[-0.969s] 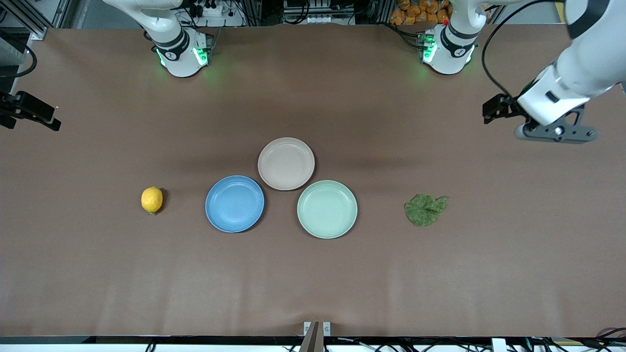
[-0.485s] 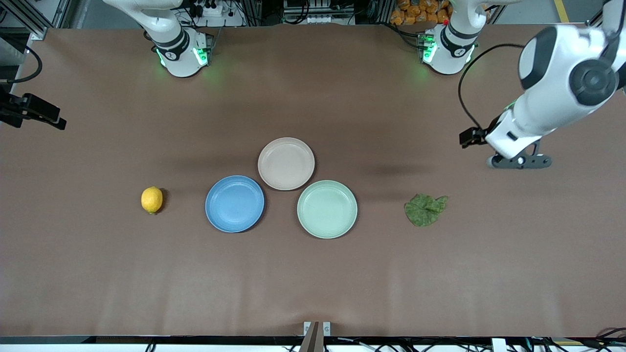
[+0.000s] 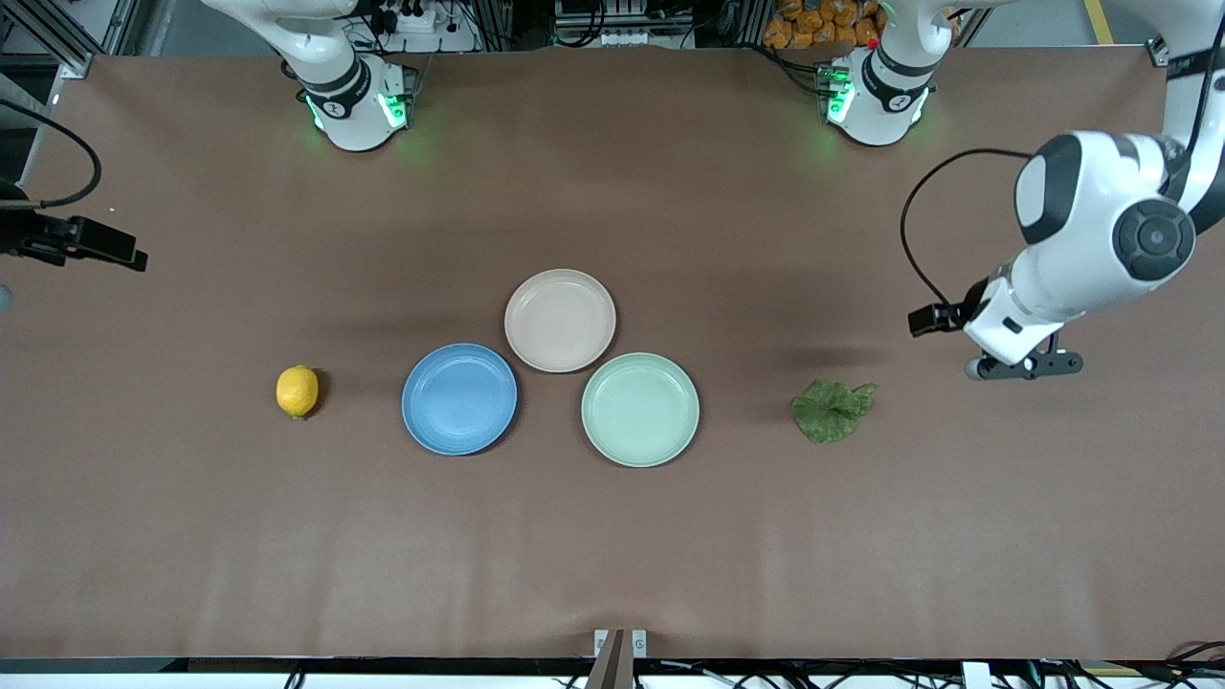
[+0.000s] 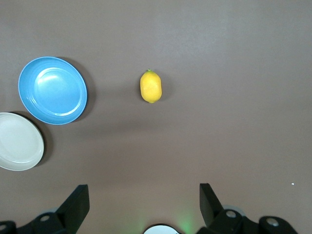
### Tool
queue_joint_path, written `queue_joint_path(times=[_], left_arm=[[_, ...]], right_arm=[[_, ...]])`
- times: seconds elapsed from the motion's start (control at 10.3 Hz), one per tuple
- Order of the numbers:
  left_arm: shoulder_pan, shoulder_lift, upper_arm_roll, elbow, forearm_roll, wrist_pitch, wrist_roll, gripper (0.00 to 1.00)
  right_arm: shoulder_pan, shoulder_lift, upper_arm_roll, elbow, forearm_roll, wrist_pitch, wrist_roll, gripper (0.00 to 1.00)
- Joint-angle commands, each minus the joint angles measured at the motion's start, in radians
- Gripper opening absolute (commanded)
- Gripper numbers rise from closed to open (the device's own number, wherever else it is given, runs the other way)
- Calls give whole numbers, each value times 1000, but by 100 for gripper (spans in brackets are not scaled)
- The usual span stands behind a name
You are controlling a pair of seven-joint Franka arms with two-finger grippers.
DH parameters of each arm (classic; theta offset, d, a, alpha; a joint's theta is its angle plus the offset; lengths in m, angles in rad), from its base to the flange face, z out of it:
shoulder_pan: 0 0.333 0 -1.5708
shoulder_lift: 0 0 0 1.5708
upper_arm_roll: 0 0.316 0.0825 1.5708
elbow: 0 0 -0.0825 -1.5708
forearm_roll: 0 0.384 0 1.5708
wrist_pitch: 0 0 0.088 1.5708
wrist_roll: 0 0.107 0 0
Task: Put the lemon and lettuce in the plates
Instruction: 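Reach the left gripper down to the lettuce leaf while the right gripper starts moving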
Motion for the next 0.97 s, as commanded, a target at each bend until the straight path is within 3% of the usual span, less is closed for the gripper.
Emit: queue_joint_path(times=[0.0, 0.29, 0.68, 0.87], left_arm=[[1, 40, -6, 4, -16, 46, -17, 100], [-16, 66, -9, -63, -15, 176, -107, 100], [-74, 173, -8, -57, -9, 340, -299, 100], [-99, 213, -6, -54, -9, 397, -390, 100]], right_arm=[[-19, 17, 10, 5, 11, -11, 1, 100], [-21, 34, 10, 3, 8, -11, 2, 100], [-16, 54, 10, -17, 3, 8, 2, 100], [-28, 53, 10, -48, 6, 91, 1, 100]])
